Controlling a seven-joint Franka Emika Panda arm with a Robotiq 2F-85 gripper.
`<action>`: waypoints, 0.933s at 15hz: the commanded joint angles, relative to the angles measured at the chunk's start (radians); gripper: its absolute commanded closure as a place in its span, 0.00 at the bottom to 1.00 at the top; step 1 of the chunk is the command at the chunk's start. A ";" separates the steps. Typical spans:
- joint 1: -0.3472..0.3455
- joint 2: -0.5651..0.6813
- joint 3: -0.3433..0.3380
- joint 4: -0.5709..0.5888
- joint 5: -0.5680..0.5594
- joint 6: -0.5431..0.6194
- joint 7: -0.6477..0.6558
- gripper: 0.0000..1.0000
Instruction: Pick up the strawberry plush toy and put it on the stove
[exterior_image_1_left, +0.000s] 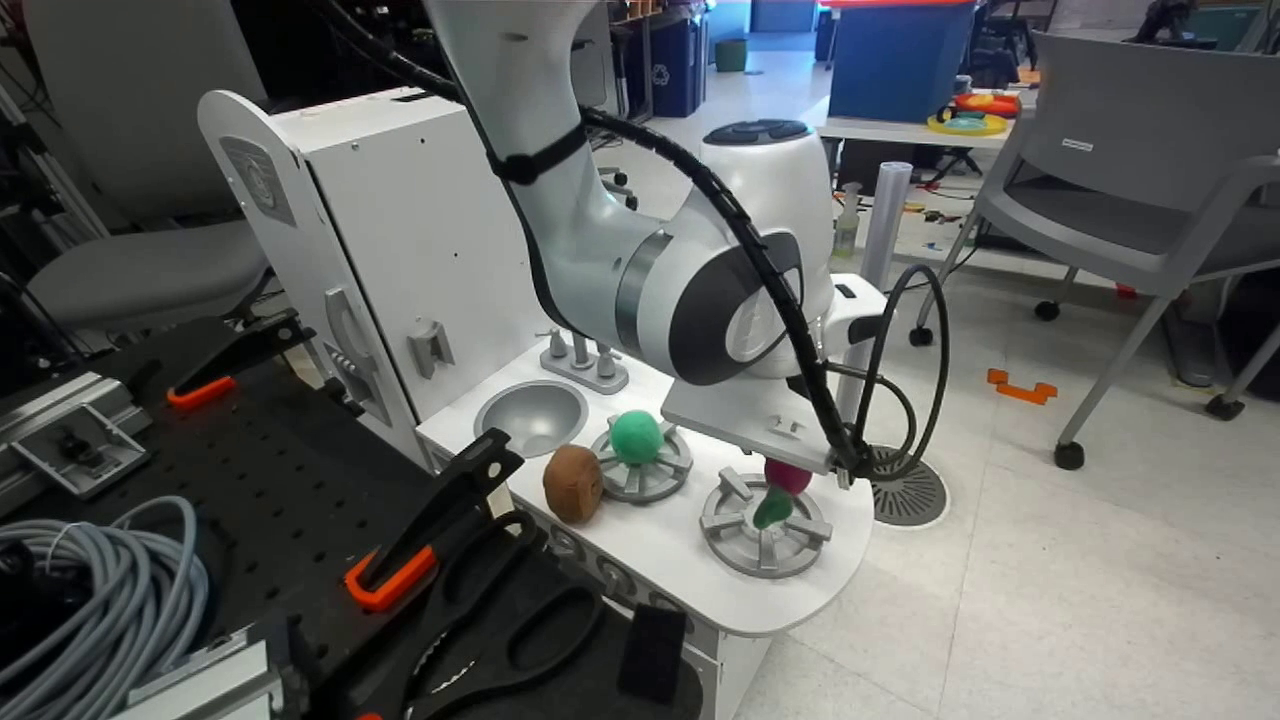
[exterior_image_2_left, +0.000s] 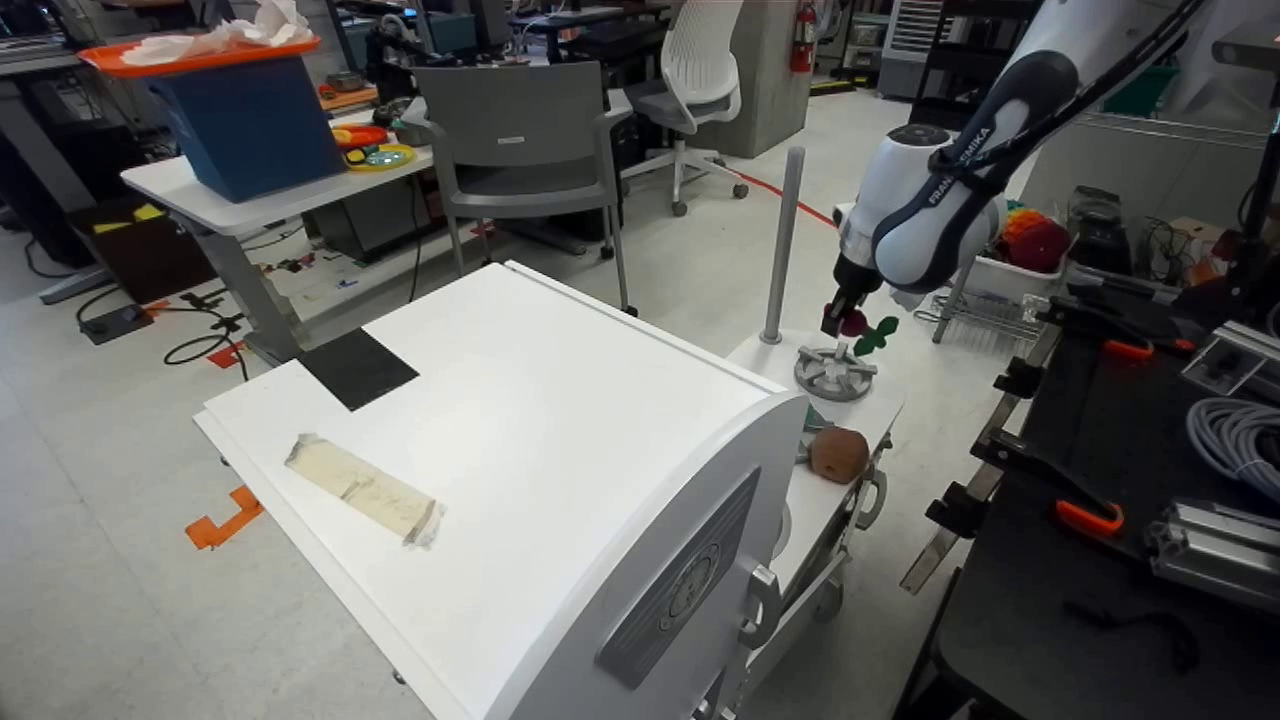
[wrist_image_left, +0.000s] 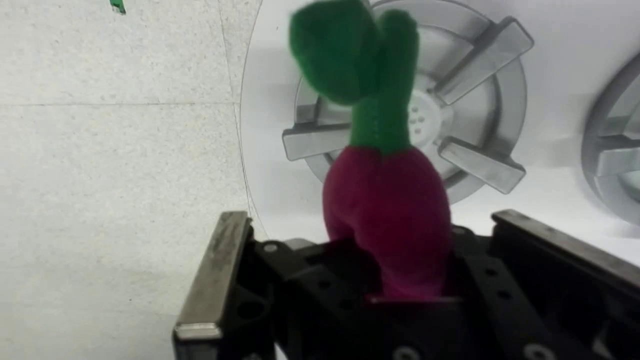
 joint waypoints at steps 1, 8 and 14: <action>0.033 0.104 -0.035 0.144 0.030 -0.079 0.041 1.00; 0.050 0.223 -0.040 0.308 0.035 -0.209 0.065 1.00; 0.051 0.222 -0.053 0.323 0.031 -0.291 0.062 0.53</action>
